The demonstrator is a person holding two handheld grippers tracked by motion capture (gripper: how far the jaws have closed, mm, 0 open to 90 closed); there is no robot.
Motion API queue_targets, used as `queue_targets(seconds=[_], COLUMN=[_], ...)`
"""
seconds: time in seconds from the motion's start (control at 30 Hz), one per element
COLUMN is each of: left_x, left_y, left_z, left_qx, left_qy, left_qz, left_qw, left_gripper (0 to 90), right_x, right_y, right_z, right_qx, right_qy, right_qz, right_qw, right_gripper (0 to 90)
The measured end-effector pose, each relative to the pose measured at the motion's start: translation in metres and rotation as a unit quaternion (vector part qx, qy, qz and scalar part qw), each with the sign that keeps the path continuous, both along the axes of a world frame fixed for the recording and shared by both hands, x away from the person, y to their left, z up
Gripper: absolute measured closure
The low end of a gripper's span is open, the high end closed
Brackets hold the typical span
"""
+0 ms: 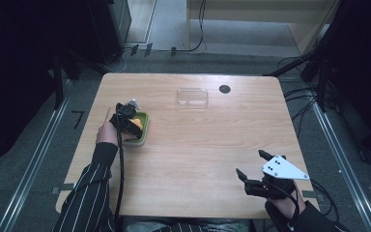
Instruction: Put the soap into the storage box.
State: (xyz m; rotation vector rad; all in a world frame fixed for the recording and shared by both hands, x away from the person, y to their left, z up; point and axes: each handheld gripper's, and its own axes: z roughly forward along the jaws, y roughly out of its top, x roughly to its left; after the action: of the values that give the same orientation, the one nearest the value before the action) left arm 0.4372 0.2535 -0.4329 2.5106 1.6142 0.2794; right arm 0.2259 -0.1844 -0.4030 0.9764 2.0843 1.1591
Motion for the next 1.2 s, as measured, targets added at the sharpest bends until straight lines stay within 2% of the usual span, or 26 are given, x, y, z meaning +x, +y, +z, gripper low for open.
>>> queue_targets(seconds=[0.57, 0.67, 0.73, 0.77, 0.97, 1.07, 1.2], left_x=[-0.002, -0.003, -0.003, -0.003, -0.004, -0.005, -0.008], left_y=[-0.003, -0.003, -0.004, -0.004, -0.001, 0.000, 0.002], left_z=[0.003, 0.005, 0.009, 0.010, 0.010, 0.013, 0.017], left_qx=[0.015, 0.014, 0.024, 0.030, 0.020, 0.015, 0.010], left_qy=[-0.006, -0.017, -0.023, -0.023, -0.022, -0.029, -0.024], left_qz=[0.008, 0.011, 0.014, 0.013, 0.016, 0.016, 0.014], left_qw=[0.9998, 0.9997, 0.9993, 0.9992, 0.9994, 0.9993, 0.9996], left_gripper=[31.6, 30.5, 24.0, 17.2, 17.0, 15.5, 14.2], right_x=[0.000, 0.000, 0.000, 0.000, 0.000, 0.000, -0.001], right_y=[0.000, 0.000, 0.000, 0.000, 0.000, 0.000, 0.000], right_z=[0.000, 0.000, 0.000, 0.000, 0.000, 0.000, 0.000], right_qx=[0.000, 0.000, 0.000, 0.000, 0.000, -0.001, 0.000], right_qy=[0.001, 0.001, 0.001, 0.001, 0.001, 0.000, 0.001], right_qz=[-0.001, -0.001, -0.001, 0.000, -0.001, 0.000, -0.001], right_qw=[1.0000, 1.0000, 1.0000, 1.0000, 1.0000, 1.0000, 1.0000], right_gripper=[13.6, 13.6, 13.6, 13.6, 13.6, 13.6, 13.6])
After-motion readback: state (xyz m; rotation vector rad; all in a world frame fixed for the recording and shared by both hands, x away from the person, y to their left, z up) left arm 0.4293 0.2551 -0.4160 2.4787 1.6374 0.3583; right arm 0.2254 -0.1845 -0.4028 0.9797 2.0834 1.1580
